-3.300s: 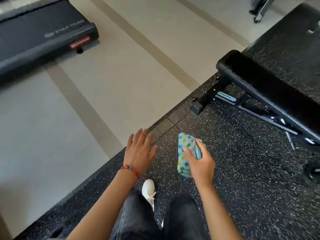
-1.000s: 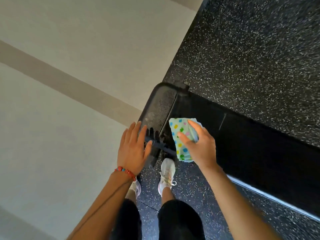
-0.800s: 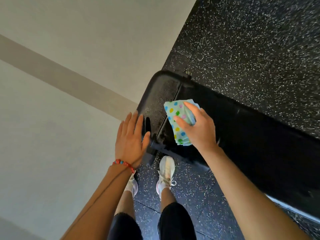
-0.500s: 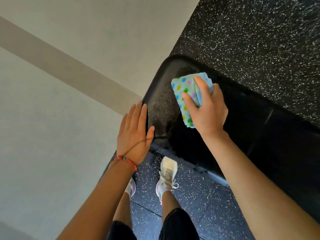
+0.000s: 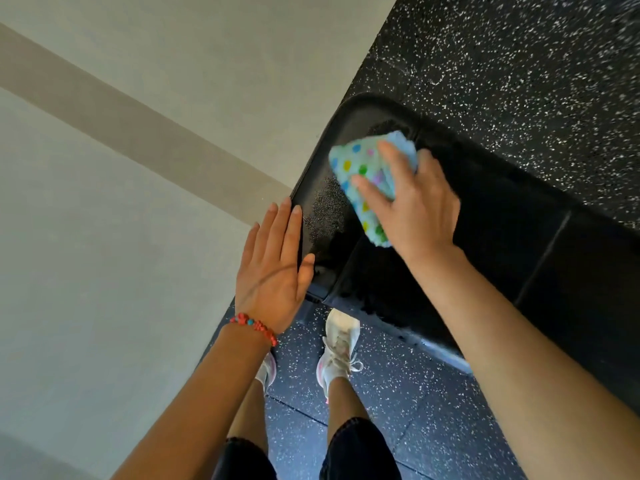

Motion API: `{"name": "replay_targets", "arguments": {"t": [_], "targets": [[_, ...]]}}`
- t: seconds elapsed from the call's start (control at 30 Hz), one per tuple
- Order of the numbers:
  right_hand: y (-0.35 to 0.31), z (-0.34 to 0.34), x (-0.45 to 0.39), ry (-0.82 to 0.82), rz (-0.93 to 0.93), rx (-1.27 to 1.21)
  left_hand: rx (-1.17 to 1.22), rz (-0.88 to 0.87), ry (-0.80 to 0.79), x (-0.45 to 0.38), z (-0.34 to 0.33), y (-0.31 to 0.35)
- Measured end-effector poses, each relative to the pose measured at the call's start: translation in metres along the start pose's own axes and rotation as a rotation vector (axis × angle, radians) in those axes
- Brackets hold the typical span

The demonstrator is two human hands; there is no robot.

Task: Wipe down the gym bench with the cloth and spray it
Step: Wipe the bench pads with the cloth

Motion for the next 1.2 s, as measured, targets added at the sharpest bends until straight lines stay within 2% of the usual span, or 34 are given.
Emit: {"name": "replay_targets", "arguments": {"t": [0.13, 0.33, 0.6, 0.73, 0.9, 1.03, 1.1, 1.2], "targets": [[0.004, -0.002, -0.006, 0.094, -0.179, 0.028, -0.018, -0.003, 0.015, -0.002, 0.0, 0.002], [0.015, 0.008, 0.0, 0.094, -0.208, 0.003, -0.067, -0.09, 0.056, -0.013, 0.009, 0.021], [0.113, 0.073, 0.056, 0.246, -0.663, 0.055, -0.16, -0.184, 0.054, -0.044, 0.002, 0.049], [0.105, 0.064, 0.061, 0.322, -0.82, 0.085, -0.205, -0.201, 0.065, -0.045, 0.002, 0.05], [0.044, 0.026, 0.042, 0.278, -0.559, 0.001, -0.216, -0.207, 0.07, -0.045, 0.0, 0.051], [0.064, 0.036, 0.051, 0.266, -0.441, 0.12, -0.205, -0.212, 0.085, -0.045, -0.001, 0.049], [0.089, 0.054, 0.078, 0.316, -0.528, 0.202, -0.189, -0.219, 0.085, -0.045, -0.002, 0.048], [0.103, 0.072, 0.113, 0.399, -0.765, 0.181, -0.175, -0.232, 0.079, -0.045, -0.003, 0.046]]}}
Point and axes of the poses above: each hand's wrist, its own x-axis away from the middle knuckle, its own z-axis out of the back of the hand, y = z × x, the point moved 5 cm from there along -x, towards the middle knuckle, and after that the axes turned 12 degrees about -x, right-handed, at the moved point
